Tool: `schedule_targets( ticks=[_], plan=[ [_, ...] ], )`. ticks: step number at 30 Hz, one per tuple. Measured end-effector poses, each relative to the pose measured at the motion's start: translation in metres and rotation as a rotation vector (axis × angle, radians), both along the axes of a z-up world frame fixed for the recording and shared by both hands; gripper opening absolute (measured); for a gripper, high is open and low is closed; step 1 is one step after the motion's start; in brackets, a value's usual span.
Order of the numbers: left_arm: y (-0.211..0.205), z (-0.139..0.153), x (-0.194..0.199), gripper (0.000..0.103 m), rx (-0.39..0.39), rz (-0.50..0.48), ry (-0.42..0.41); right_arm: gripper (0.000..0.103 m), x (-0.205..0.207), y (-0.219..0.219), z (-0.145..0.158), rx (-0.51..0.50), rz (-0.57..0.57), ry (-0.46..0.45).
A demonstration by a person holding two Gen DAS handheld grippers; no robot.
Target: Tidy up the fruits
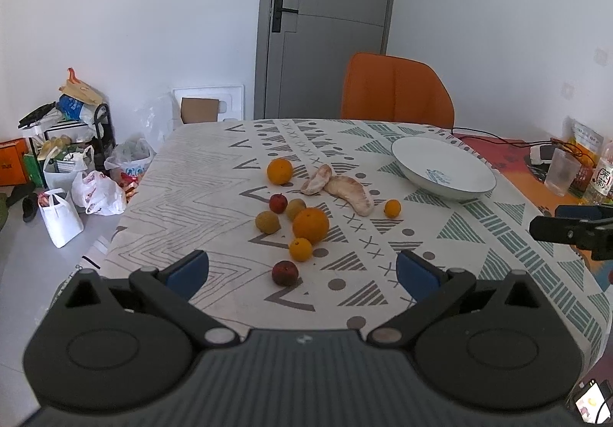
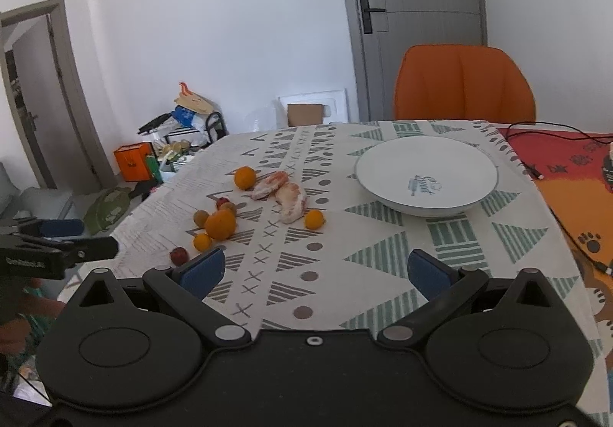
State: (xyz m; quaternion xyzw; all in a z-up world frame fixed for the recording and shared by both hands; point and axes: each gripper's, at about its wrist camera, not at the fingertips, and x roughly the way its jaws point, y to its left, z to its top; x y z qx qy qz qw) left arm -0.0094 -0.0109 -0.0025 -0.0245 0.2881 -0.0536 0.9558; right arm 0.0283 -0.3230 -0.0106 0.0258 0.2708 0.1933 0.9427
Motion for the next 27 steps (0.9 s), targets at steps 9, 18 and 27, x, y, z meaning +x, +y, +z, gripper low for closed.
schedule_targets(
  ticks=[9, 18, 27],
  plan=[
    [0.0029, 0.0, 0.0005, 0.103, -0.012, 0.004, -0.006, 0.103, 0.0035, -0.0013, -0.0062, -0.034, -0.017, 0.004],
    [0.0069, -0.0009, 0.0019, 0.103, -0.032, 0.014, -0.002, 0.103, 0.0011, 0.0009, -0.0045, -0.044, 0.003, -0.005],
    [0.0045, -0.0015, 0.0004, 0.103, -0.026, 0.0, -0.004, 0.103, 0.0018, 0.0005, -0.004, -0.049, -0.007, -0.004]
  ],
)
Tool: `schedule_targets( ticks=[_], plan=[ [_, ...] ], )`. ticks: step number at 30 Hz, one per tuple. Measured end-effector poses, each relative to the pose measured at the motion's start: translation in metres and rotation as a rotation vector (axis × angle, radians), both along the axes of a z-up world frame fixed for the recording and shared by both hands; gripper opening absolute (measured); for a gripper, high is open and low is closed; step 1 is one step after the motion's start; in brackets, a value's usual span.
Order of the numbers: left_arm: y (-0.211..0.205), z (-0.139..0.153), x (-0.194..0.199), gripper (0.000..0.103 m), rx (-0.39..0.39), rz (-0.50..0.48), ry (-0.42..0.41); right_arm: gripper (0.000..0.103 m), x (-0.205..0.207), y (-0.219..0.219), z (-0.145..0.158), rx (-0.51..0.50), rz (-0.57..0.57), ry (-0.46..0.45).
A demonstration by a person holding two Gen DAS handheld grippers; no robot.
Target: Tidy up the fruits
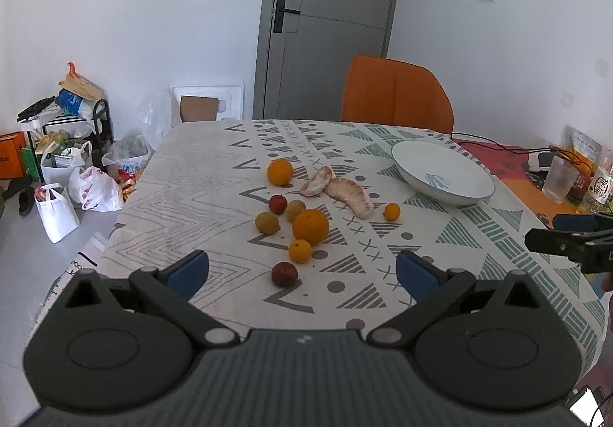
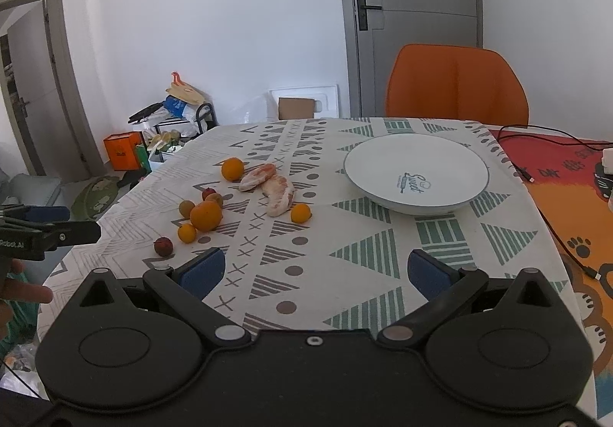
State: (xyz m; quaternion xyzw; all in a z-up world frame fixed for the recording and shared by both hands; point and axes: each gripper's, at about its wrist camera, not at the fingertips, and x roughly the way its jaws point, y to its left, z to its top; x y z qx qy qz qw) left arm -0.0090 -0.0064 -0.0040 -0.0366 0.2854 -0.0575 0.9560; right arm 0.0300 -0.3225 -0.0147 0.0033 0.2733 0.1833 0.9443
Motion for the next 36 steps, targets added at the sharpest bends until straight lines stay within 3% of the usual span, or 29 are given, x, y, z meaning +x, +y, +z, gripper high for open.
schedule_targets(
  ticks=[20, 29, 36],
  plan=[
    [0.007, -0.002, 0.004, 0.103, -0.008, 0.007, -0.003, 0.103, 0.006, -0.002, -0.003, 0.016, 0.013, 0.027],
    [0.015, -0.002, 0.019, 0.103, -0.024, 0.015, -0.021, 0.103, 0.022, 0.007, -0.002, 0.002, 0.047, 0.042],
    [0.016, -0.012, 0.036, 0.101, -0.026, 0.007, -0.012, 0.103, 0.046, 0.013, -0.008, 0.057, 0.069, 0.075]
  ],
)
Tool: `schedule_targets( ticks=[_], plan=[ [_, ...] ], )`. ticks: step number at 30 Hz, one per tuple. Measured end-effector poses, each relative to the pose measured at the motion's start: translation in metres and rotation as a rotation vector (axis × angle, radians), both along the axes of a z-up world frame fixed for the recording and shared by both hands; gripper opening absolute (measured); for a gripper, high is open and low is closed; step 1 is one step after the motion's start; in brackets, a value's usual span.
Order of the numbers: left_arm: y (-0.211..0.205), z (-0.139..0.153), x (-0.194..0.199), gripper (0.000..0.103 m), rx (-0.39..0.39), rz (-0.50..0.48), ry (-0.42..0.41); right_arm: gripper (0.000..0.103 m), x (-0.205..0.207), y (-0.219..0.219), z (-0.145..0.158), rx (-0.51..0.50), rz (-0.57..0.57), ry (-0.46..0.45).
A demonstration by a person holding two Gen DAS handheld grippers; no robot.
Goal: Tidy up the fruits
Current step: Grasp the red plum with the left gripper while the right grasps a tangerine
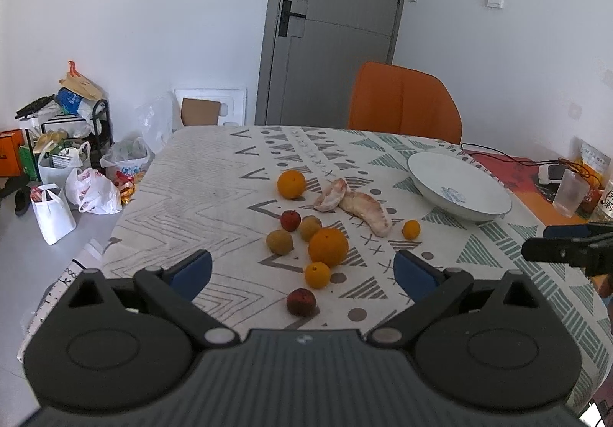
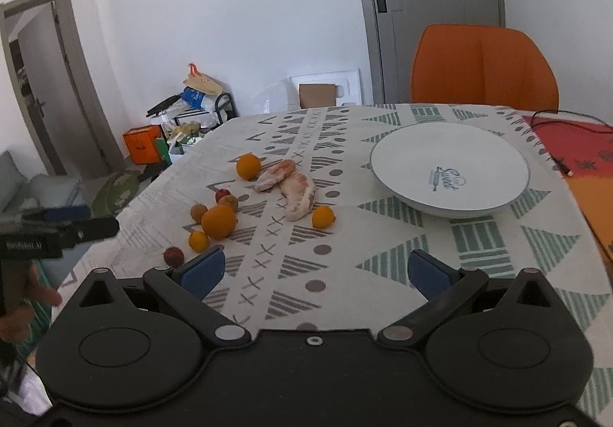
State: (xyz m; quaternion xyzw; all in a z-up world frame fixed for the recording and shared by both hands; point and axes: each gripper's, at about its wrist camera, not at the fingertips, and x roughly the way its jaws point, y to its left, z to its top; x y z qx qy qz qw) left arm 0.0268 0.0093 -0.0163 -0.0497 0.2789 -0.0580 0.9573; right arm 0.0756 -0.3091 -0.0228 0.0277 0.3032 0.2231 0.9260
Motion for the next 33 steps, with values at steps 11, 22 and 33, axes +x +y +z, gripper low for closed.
schedule_targets(
  ticks=[11, 22, 33],
  plan=[
    [0.002, -0.029, 0.025, 0.083, -0.039, -0.031, 0.081, 0.103, 0.023, 0.01, -0.01, 0.015, 0.005, 0.015],
    [0.0, -0.06, 0.049, 0.042, -0.05, -0.045, 0.185, 0.092, 0.044, 0.023, -0.034, 0.008, -0.012, 0.057],
    [0.018, -0.056, 0.062, 0.023, -0.071, -0.026, 0.17, 0.073, 0.069, 0.044, -0.054, -0.074, -0.071, 0.04]
  ],
)
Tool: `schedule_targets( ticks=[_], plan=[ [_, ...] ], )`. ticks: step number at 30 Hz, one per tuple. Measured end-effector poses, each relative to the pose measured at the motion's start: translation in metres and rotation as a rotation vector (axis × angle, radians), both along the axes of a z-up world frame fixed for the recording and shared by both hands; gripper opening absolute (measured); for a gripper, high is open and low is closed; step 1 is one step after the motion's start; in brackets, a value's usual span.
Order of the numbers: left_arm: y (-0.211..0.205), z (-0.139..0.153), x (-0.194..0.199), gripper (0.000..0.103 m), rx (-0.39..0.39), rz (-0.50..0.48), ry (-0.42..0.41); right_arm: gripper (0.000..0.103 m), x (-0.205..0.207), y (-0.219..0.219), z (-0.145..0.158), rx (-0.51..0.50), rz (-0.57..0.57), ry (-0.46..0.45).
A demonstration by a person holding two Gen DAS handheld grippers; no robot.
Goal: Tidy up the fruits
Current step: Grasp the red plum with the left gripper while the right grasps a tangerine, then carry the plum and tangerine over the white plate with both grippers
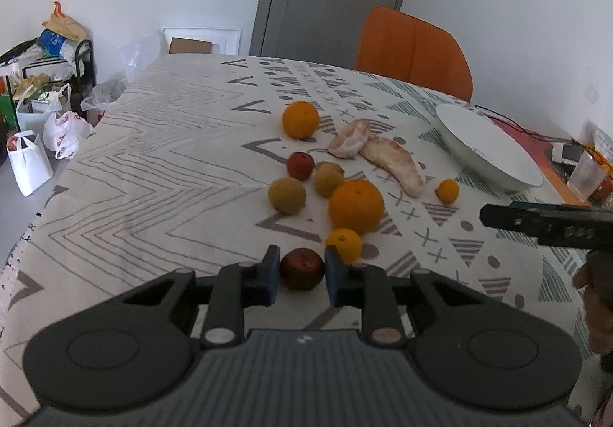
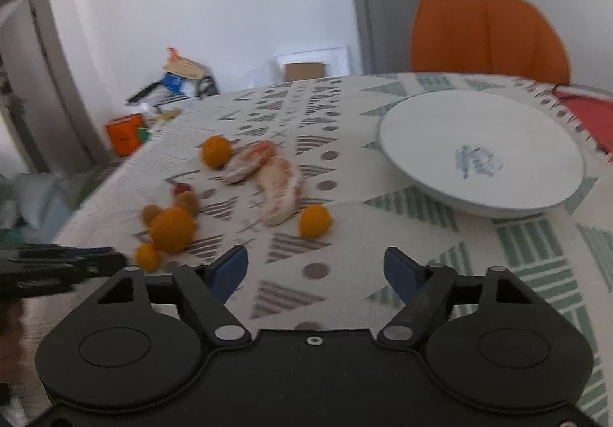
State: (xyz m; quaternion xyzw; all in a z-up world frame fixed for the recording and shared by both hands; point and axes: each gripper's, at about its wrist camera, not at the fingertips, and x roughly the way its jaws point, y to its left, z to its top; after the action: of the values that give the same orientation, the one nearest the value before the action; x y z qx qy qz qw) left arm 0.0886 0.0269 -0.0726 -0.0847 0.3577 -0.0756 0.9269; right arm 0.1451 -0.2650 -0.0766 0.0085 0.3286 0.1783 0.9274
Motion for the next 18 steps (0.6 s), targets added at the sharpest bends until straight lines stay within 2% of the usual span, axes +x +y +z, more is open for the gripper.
schedule_targets(
  ticks=[3, 8, 14, 16, 17, 18],
  plan=[
    [0.005, 0.001, 0.003, 0.023, -0.009, 0.01, -0.004, 0.068, 0.006, 0.005, -0.003, 0.015, -0.006, 0.002],
    [0.01, 0.004, 0.013, 0.023, -0.028, 0.019, -0.007, 0.067, 0.014, 0.022, -0.002, 0.004, -0.014, -0.032],
    [0.007, 0.013, 0.022, 0.023, -0.002, 0.018, -0.025, 0.057, 0.028, 0.031, -0.007, -0.005, -0.039, -0.034],
    [0.006, 0.015, 0.024, 0.023, 0.0, 0.022, -0.029, 0.039, 0.031, 0.035, -0.012, -0.016, -0.035, -0.013],
    [0.006, 0.015, 0.025, 0.023, -0.002, 0.023, -0.03, 0.02, 0.032, 0.035, -0.015, -0.008, -0.024, 0.001],
    [0.005, 0.016, 0.025, 0.023, -0.001, 0.024, -0.031, 0.02, 0.031, 0.033, -0.016, 0.021, -0.01, 0.004]
  ],
)
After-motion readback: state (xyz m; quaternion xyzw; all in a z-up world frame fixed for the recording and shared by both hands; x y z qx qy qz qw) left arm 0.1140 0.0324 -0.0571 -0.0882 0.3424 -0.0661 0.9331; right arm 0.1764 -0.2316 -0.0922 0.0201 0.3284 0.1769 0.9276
